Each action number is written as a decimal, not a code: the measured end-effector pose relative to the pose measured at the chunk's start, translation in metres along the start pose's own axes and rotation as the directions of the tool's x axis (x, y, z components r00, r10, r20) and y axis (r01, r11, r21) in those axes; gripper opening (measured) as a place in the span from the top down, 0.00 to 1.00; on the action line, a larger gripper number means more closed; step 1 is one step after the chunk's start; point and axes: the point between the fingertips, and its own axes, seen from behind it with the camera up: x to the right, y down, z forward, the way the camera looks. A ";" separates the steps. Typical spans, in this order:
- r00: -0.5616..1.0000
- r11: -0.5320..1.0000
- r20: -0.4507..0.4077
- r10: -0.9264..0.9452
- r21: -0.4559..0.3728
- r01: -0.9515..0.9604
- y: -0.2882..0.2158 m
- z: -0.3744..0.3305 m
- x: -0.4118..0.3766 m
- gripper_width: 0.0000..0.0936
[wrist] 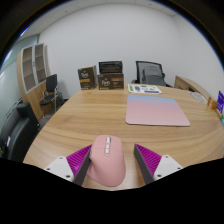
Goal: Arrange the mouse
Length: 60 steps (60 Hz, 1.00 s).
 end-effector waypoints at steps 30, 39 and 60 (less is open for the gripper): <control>0.965 0.989 -0.224 0.135 -0.033 -0.146 -0.008 0.011 0.013 0.55; 0.976 0.995 -0.193 0.096 0.032 -0.091 -0.077 0.007 0.011 0.54; 0.973 1.000 -0.231 0.024 0.022 -0.019 -0.172 0.101 0.164 0.55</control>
